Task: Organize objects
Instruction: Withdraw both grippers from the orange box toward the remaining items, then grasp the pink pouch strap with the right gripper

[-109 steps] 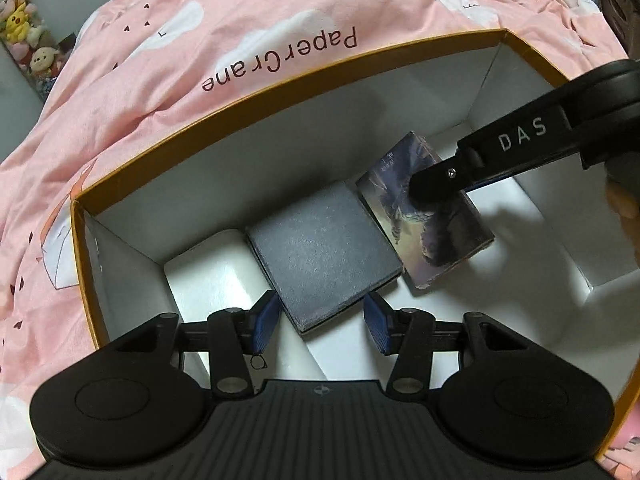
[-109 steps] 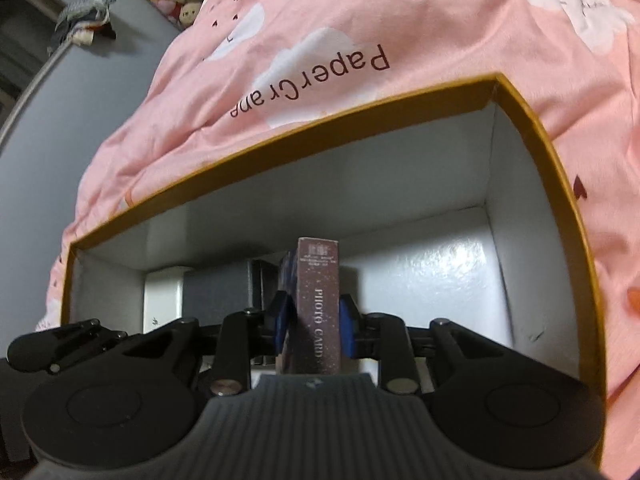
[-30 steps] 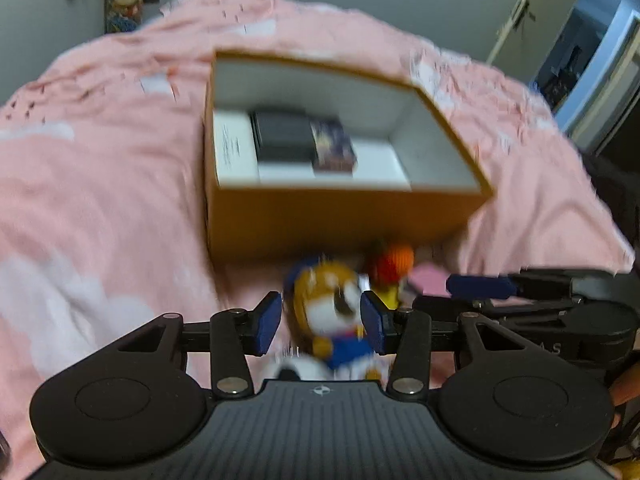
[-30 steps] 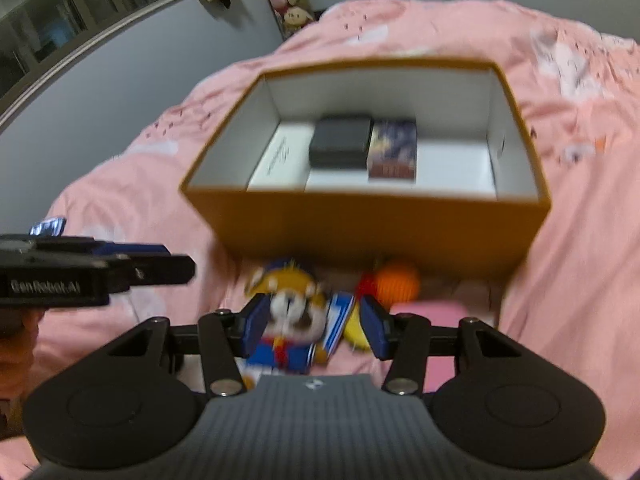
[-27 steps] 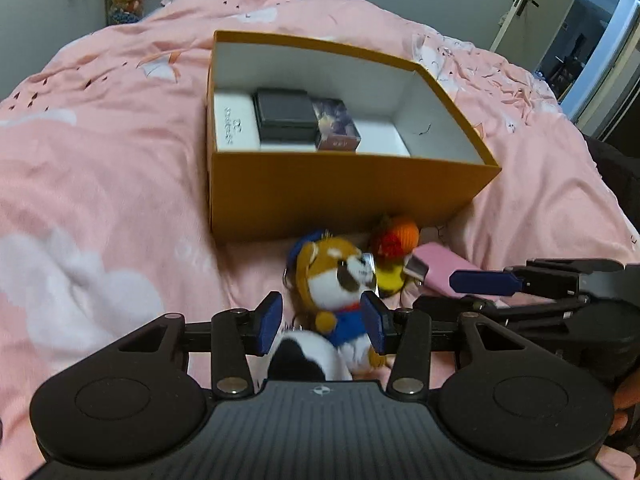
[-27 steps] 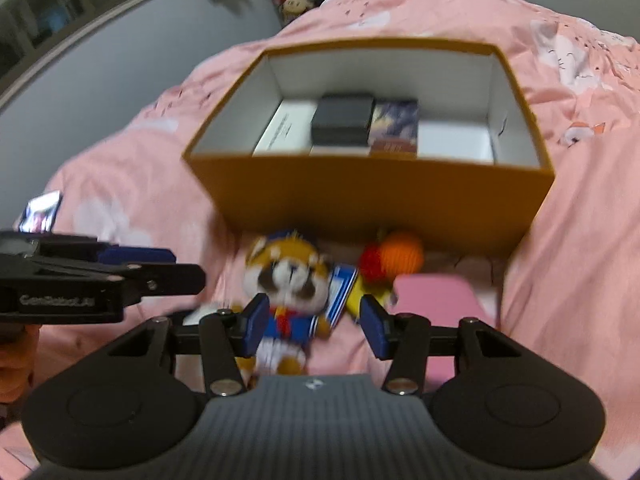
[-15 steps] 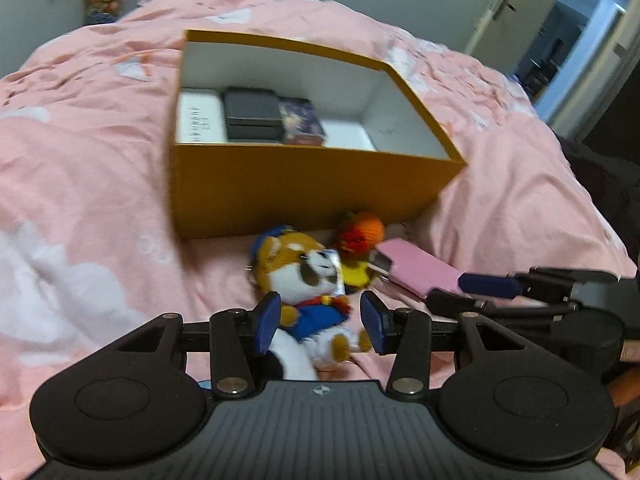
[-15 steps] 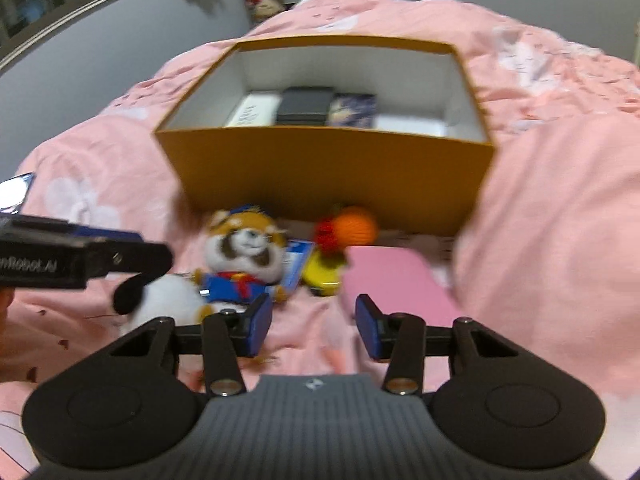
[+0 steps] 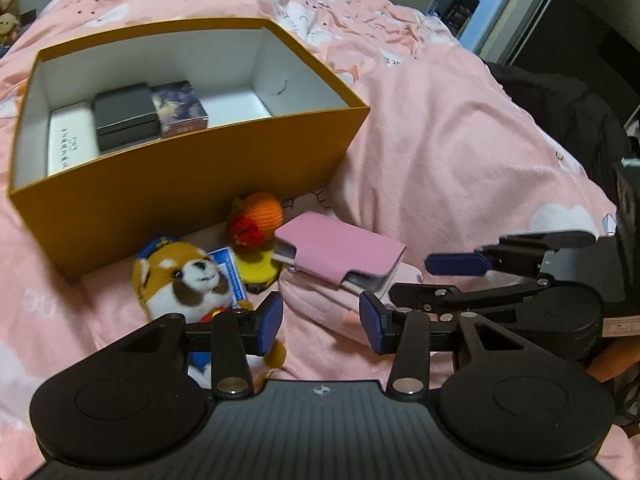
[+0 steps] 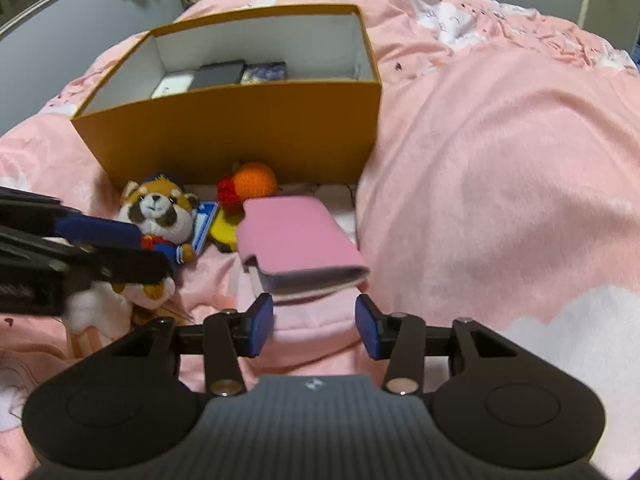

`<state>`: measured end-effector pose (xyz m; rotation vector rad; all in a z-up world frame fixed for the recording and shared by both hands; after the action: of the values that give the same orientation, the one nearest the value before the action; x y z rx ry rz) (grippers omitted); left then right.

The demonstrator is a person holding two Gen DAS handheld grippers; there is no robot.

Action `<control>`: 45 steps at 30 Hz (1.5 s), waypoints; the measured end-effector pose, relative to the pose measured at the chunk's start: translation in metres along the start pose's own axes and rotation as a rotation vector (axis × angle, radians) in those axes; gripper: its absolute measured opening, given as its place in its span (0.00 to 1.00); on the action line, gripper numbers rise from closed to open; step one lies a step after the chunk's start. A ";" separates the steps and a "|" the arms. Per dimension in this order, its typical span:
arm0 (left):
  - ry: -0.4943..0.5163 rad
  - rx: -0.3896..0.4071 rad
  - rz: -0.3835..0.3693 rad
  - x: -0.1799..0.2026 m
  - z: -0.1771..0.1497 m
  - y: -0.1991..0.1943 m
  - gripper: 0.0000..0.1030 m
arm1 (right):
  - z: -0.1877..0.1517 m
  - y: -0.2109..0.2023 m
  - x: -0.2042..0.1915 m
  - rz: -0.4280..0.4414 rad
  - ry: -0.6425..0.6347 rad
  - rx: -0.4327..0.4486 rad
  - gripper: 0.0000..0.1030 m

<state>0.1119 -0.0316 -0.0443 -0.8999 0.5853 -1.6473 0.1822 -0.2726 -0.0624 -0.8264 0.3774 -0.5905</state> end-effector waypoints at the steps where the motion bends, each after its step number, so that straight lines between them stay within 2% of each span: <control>1: -0.008 -0.009 0.003 0.000 0.002 0.004 0.50 | 0.003 0.001 -0.002 0.000 -0.018 0.005 0.47; 3: -0.037 -0.023 0.018 -0.002 0.007 0.011 0.47 | 0.008 0.006 -0.009 0.005 -0.078 0.005 0.52; 8: -0.071 -0.034 0.077 -0.008 0.013 0.018 0.45 | 0.018 0.020 -0.027 0.029 -0.223 0.002 0.52; 13: -0.086 -0.037 0.115 -0.015 0.013 0.020 0.44 | 0.025 0.041 -0.032 0.039 -0.270 -0.039 0.53; 16: -0.087 -0.041 0.119 -0.017 0.014 0.023 0.44 | 0.026 0.052 -0.033 0.022 -0.278 -0.049 0.59; 22: -0.115 -0.045 0.128 -0.023 0.013 0.026 0.44 | 0.026 0.059 -0.033 0.008 -0.278 -0.038 0.62; 25: -0.128 -0.036 0.124 -0.024 0.012 0.024 0.44 | 0.030 0.049 -0.026 0.026 -0.231 -0.026 0.49; 27: -0.118 -0.035 0.116 -0.023 0.013 0.023 0.43 | 0.032 0.040 -0.023 0.007 -0.217 -0.005 0.35; 29: -0.109 -0.029 0.102 -0.021 0.015 0.022 0.43 | 0.034 0.032 -0.014 -0.001 -0.180 0.009 0.29; 33: -0.122 -0.048 0.052 -0.018 0.020 0.026 0.43 | 0.036 0.029 0.008 0.012 -0.091 0.001 0.28; 37: -0.144 -0.102 0.031 -0.016 0.024 0.039 0.43 | 0.037 0.032 0.009 -0.018 -0.101 0.023 0.28; 41: -0.168 -0.145 0.012 -0.013 0.025 0.048 0.44 | 0.036 0.030 0.006 -0.078 -0.164 0.055 0.18; 45: -0.225 -0.182 -0.026 -0.013 0.024 0.056 0.52 | 0.035 0.016 0.032 -0.084 -0.064 0.053 0.13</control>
<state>0.1653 -0.0316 -0.0768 -1.2127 0.5755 -1.5062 0.2311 -0.2641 -0.0559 -0.8116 0.2688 -0.6482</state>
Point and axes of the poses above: each gripper's, at about its wrist camera, not at the fingertips, and y roughly the way its jaws point, x to its right, z to its top, the point moved 1 cm from there along y, roughly the way its jaws point, and after that the axes turned 4 degrees about x, right-handed, at the moved point
